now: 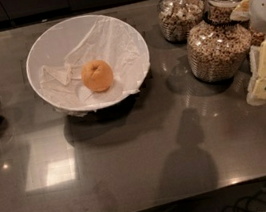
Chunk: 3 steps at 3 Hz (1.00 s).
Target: Pick orange from white bowl
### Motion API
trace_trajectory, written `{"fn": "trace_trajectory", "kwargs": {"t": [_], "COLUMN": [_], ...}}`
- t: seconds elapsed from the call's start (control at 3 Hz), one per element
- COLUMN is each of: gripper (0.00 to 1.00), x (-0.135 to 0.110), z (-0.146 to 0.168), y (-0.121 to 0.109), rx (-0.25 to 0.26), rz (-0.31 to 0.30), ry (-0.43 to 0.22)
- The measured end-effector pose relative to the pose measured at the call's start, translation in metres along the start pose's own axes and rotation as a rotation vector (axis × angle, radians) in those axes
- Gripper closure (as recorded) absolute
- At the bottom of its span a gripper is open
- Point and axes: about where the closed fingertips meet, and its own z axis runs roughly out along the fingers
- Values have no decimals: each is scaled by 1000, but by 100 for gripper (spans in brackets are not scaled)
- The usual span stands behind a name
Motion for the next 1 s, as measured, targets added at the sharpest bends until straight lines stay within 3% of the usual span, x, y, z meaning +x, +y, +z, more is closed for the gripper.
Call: {"fn": "trace_trajectory", "kwargs": {"t": [0.67,1.0], "gripper": [0,0], "x": [-13,-69], "z": [6,27], "y": [-5,-21], "rx": [0,29], "rz": [-25,-143], "ry": [-36,-131]}}
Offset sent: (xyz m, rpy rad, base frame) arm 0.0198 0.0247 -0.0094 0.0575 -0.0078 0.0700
